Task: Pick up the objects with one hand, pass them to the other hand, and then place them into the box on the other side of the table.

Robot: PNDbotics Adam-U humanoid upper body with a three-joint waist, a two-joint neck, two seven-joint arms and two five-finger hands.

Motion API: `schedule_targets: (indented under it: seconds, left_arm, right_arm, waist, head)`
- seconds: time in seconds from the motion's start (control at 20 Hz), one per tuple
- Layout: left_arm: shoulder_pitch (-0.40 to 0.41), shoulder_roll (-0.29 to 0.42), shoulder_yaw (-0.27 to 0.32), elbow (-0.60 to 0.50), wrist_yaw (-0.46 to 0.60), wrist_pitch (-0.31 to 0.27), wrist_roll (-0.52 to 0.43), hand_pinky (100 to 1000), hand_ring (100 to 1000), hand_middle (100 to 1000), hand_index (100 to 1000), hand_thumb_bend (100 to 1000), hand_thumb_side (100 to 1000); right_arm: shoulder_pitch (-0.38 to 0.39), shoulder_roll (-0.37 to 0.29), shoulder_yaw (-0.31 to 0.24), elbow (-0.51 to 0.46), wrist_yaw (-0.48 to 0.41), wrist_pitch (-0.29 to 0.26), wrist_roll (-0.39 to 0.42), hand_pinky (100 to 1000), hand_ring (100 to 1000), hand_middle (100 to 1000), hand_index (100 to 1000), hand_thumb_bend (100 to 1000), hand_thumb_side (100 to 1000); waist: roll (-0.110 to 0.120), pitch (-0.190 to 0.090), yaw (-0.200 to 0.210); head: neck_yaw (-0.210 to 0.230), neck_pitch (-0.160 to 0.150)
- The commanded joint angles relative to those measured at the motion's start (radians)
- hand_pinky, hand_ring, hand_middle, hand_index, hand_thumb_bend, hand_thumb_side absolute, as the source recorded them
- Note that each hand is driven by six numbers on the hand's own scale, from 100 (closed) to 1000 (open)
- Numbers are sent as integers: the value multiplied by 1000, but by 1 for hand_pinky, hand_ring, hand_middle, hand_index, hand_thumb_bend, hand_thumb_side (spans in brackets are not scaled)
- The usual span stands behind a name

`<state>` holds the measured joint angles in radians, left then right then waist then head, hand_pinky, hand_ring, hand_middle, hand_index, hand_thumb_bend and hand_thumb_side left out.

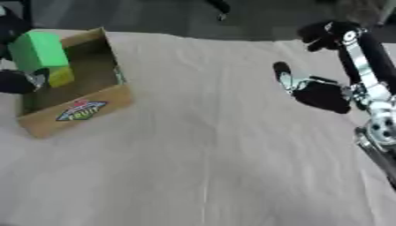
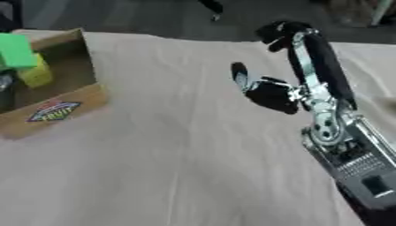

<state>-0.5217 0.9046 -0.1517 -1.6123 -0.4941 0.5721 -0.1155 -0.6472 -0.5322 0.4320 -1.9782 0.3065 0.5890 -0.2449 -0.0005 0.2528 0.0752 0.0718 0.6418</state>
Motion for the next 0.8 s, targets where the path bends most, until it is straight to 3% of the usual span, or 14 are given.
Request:
schedule_targets:
  seconds: [0.05, 0.65, 0.8]
  left_arm:
    - [-30, 15, 8, 32, -14, -4, 2, 631, 621, 469, 502, 100, 100]
    - [-102, -43, -18, 209, -100, -5, -15, 654, 634, 504, 569, 130, 100]
    - [-105, -48, -23, 227, -104, -8, -28, 696, 683, 605, 672, 224, 121]
  right_arm:
    - [-7, -25, -17, -22, 0, 1, -7, 835, 697, 650, 737, 392, 180]
    - [1, -34, -31, -22, 1, -5, -23, 836, 696, 648, 735, 399, 174]
    - [3, -35, -34, -22, 2, -7, -28, 837, 697, 648, 735, 396, 174]
  waist:
    - [3, -29, -1]
    - [3, -28, -10]
    - [4, -27, -11]
  head:
    - [17, -13]
    - [47, -16]
    - [47, -15]
